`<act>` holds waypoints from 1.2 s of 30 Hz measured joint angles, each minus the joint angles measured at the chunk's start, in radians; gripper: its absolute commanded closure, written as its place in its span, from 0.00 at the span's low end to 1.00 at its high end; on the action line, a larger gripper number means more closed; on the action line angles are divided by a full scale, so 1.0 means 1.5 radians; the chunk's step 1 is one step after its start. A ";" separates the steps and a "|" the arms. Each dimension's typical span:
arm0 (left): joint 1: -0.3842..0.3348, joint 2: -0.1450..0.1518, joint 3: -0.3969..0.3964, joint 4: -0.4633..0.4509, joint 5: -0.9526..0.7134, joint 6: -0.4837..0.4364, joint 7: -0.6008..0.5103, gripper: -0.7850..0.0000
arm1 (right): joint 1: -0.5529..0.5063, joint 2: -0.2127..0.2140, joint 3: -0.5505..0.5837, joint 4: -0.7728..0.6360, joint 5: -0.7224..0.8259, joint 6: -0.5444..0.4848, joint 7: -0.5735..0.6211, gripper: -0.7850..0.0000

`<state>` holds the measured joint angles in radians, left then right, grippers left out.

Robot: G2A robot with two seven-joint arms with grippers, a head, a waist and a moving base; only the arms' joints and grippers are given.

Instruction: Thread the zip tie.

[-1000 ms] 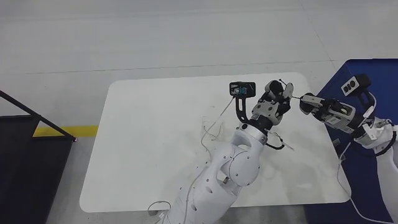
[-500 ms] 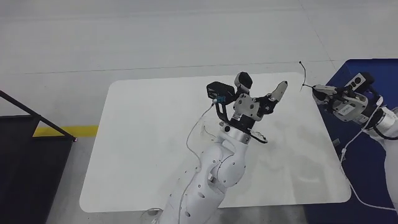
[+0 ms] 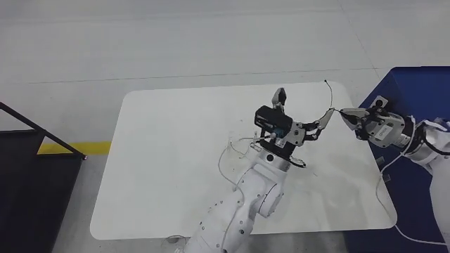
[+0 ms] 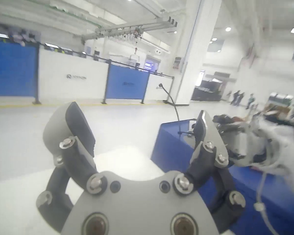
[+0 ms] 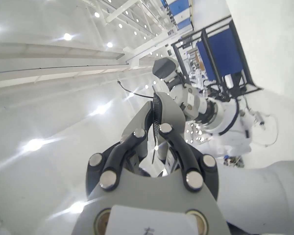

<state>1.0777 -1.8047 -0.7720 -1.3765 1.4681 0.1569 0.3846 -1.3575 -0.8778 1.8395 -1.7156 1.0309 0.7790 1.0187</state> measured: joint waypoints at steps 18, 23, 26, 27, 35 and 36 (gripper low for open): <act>-0.014 -0.008 0.032 0.080 0.126 0.050 0.059 0.53 | 0.000 0.003 -0.001 0.001 0.111 0.067 -0.115 1.00; -0.020 -0.014 0.042 0.095 0.123 0.053 0.062 0.58 | -0.001 0.004 -0.003 -0.005 0.121 0.067 -0.126 1.00; -0.025 -0.017 0.044 0.107 0.127 0.064 0.061 0.64 | -0.003 0.005 -0.003 -0.008 0.125 0.067 -0.129 1.00; -0.027 -0.018 0.044 0.110 0.125 0.065 0.062 0.65 | -0.003 0.006 -0.003 -0.009 0.126 0.066 -0.129 1.00; -0.033 -0.022 0.046 0.120 0.118 0.075 0.065 0.91 | -0.009 0.009 -0.003 -0.013 0.130 0.065 -0.130 1.00; -0.034 -0.022 0.047 0.120 0.117 0.075 0.065 0.93 | -0.010 0.009 -0.003 -0.013 0.130 0.065 -0.130 1.00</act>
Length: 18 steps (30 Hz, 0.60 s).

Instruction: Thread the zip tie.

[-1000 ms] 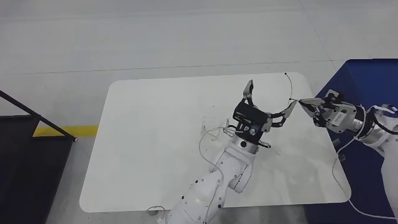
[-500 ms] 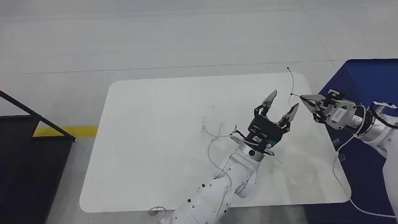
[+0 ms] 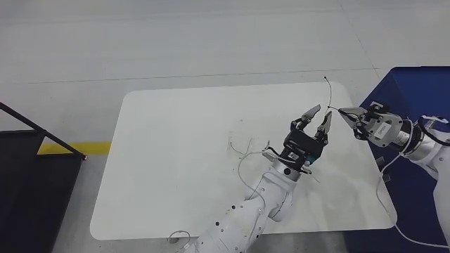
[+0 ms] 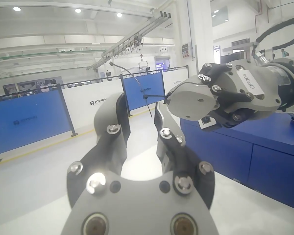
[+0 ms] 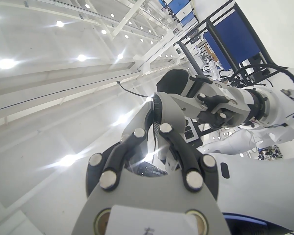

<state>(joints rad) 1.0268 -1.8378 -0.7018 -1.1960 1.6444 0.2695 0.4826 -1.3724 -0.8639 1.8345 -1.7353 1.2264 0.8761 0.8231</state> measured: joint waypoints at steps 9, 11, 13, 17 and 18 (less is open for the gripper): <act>-0.001 0.000 0.005 0.001 -0.008 -0.001 0.001 1.00 | 0.002 0.004 -0.005 0.003 -0.004 -0.001 0.001 1.00; -0.002 0.000 0.005 0.001 -0.007 -0.001 0.001 1.00 | 0.004 0.005 -0.006 0.005 -0.002 -0.002 0.001 1.00; -0.002 0.000 0.006 0.002 -0.003 0.001 -0.001 1.00 | 0.008 0.006 -0.005 0.008 0.002 -0.002 -0.001 1.00; -0.004 -0.001 0.010 0.011 0.005 -0.003 -0.016 1.00 | 0.024 0.007 0.008 0.025 0.025 -0.007 -0.015 1.00; -0.004 -0.001 0.012 0.014 -0.005 -0.016 -0.027 1.00 | 0.031 0.007 0.012 0.028 0.031 -0.009 -0.021 1.00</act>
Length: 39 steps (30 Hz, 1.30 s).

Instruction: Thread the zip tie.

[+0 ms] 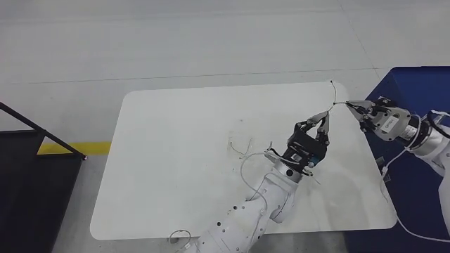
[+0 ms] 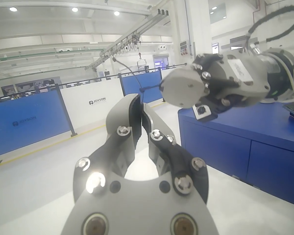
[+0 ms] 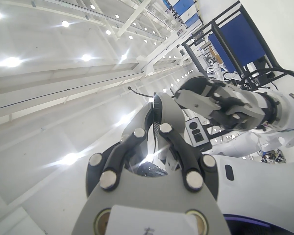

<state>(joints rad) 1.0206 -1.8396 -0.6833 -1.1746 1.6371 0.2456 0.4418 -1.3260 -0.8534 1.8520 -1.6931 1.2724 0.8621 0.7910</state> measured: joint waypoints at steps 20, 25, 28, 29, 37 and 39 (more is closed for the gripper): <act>-0.012 -0.005 0.017 0.027 0.044 -0.031 -0.069 1.00 | 0.030 0.006 -0.001 0.015 0.031 -0.006 -0.025 1.00; -0.013 -0.005 0.021 0.024 0.038 -0.031 -0.073 0.00 | 0.027 0.007 -0.004 0.014 0.033 -0.006 -0.028 1.00; -0.012 -0.005 0.021 0.019 0.029 -0.023 -0.068 0.00 | 0.025 0.008 -0.004 0.012 0.033 -0.006 -0.027 1.00; -0.012 -0.005 0.020 0.017 0.025 -0.022 -0.066 0.00 | 0.026 0.008 -0.003 0.012 0.034 -0.005 -0.026 1.00; -0.018 -0.001 -0.038 0.005 -0.058 -0.050 -0.095 0.00 | 0.037 0.012 0.016 -0.005 0.088 0.039 -0.011 1.00; -0.011 0.003 -0.073 -0.024 -0.101 -0.073 -0.091 0.00 | 0.043 0.014 0.024 -0.013 0.089 0.038 -0.027 1.00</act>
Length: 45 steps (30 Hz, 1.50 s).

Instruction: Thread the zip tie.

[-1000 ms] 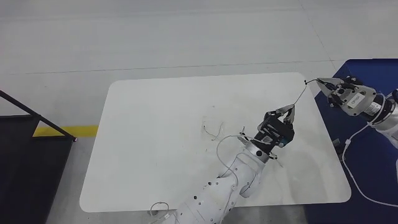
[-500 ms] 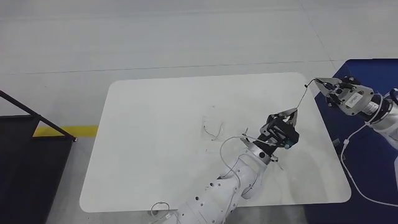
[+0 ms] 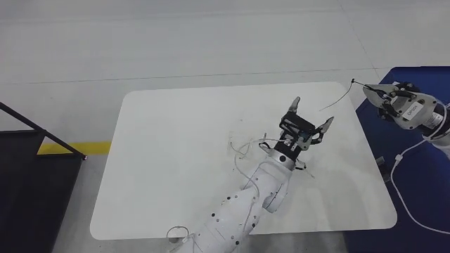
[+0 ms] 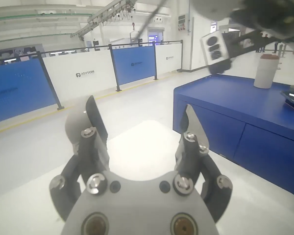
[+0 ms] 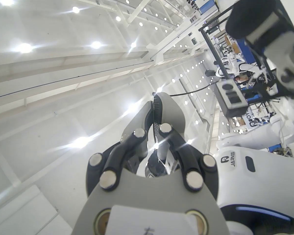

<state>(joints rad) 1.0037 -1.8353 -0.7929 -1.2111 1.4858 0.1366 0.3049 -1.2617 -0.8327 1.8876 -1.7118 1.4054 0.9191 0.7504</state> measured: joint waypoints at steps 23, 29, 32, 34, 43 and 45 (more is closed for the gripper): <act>0.206 0.069 -0.265 -0.462 -0.209 -0.198 -0.428 0.00 | 0.005 -0.001 -0.120 -0.203 -0.013 -0.003 0.066 1.00; 0.206 0.069 -0.265 -0.462 -0.209 -0.198 -0.420 0.00 | 0.067 -0.008 -0.170 -0.261 0.087 -0.009 0.005 1.00; 0.206 0.069 -0.265 -0.462 -0.209 -0.198 -0.420 0.00 | 0.099 -0.010 -0.187 -0.262 0.117 -0.012 -0.039 1.00; 0.206 0.069 -0.265 -0.462 -0.209 -0.198 -0.420 0.00 | 0.117 -0.010 -0.201 -0.255 0.121 -0.006 -0.056 1.00; 0.206 0.069 -0.265 -0.462 -0.209 -0.198 -0.420 0.00 | 0.199 -0.011 -0.238 -0.194 0.116 0.034 -0.073 1.00; 0.206 0.069 -0.265 -0.462 -0.209 -0.198 -0.420 0.00 | 0.206 -0.008 -0.250 -0.163 0.064 0.047 -0.052 1.00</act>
<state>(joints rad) 1.3129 -1.7321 -1.1902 -1.9035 1.1724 -0.1606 -0.3246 -0.9527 -0.8446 1.5120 -1.9560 1.5007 0.9891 0.6724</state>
